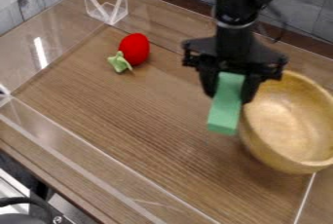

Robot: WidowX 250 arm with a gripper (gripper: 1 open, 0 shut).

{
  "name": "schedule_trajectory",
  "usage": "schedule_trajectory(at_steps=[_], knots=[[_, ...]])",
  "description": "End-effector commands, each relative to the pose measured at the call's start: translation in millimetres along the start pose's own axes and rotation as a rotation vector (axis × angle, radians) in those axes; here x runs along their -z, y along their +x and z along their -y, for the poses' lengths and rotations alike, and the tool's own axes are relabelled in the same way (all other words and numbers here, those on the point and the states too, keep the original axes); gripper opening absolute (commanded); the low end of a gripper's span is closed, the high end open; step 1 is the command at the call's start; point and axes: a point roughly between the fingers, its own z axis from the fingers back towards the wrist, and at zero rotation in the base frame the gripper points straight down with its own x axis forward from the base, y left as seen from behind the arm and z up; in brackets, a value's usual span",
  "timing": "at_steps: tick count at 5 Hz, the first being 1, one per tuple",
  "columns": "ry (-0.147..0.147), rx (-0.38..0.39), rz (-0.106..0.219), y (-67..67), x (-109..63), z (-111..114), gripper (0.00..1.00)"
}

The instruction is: Put the green stick in the brown bowl

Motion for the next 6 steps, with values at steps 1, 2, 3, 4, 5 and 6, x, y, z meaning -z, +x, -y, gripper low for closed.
schedule_trajectory(at_steps=[1,2,3,4,5,6], knots=[[-0.058,0.039,0.024,-18.1,-10.0,50.1,0.0],[-0.08,0.037,0.012,-31.9,-0.2,69.7,0.0],[-0.087,0.022,0.017,-30.5,5.8,54.3,0.0],[-0.097,0.064,0.013,-34.2,6.8,53.6,0.0],[-0.106,0.107,0.01,-37.8,7.9,54.0,0.0],[-0.113,0.151,0.007,-41.1,9.3,54.4,0.0]])
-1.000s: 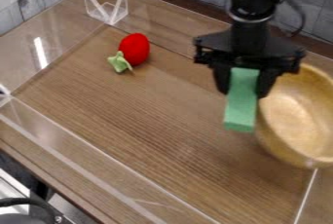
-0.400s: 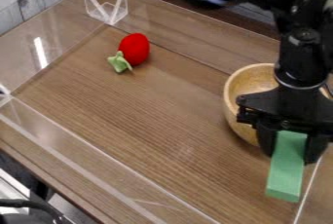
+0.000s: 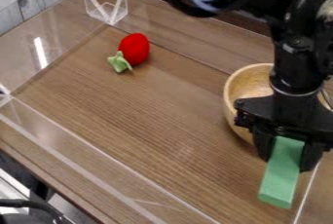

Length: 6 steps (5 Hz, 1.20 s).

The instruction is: Put the green stick in the brown bowl

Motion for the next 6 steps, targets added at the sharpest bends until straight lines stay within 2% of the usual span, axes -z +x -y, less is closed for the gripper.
schedule_trajectory(at_steps=[1,2,4,6], knots=[[-0.036,0.014,0.055,6.0,-9.1,3.1,0.0],[-0.036,0.016,0.06,7.6,-3.3,-0.4,0.0],[-0.034,-0.026,0.087,30.8,-11.4,-4.6,0.0],[-0.034,-0.056,0.096,42.5,-8.9,-11.1,0.0]])
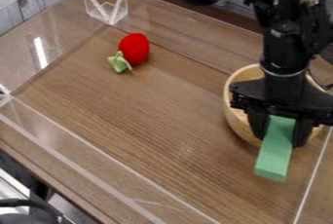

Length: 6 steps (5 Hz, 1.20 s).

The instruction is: Put the green stick in the brown bowl

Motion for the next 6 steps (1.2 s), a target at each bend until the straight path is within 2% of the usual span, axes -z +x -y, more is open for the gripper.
schedule_trajectory(at_steps=[1,2,3,4,5,6], knots=[[-0.042,0.022,0.045,6.7,-13.9,9.4,0.0],[-0.051,0.05,0.04,1.3,-15.6,12.3,0.0],[-0.06,0.086,0.034,5.0,-16.9,21.2,0.0],[-0.052,0.026,0.068,21.0,-25.1,17.3,0.0],[-0.036,-0.062,0.108,44.7,-28.5,2.1,0.0],[-0.014,-0.113,0.115,59.7,-20.0,6.6,0.0]])
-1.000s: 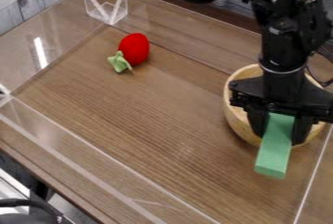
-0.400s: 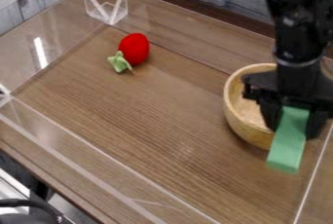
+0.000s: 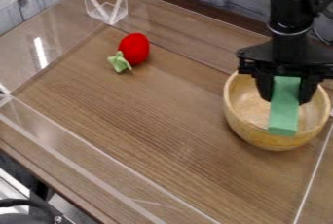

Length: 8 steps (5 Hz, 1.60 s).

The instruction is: Put the green stick in the brown bowl

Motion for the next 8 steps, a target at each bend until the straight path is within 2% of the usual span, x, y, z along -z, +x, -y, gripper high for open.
schedule_trajectory(at_steps=[1,4,5,6,8], knots=[[-0.016,-0.026,0.058,21.1,-10.9,20.5,0.0],[0.013,-0.035,0.046,18.6,23.3,-7.0,0.0],[0.023,-0.051,0.039,21.6,24.8,-15.0,1.0],[0.025,-0.065,0.043,27.7,17.9,-20.9,1.0],[0.011,-0.04,0.049,35.8,3.4,-20.6,1.0]])
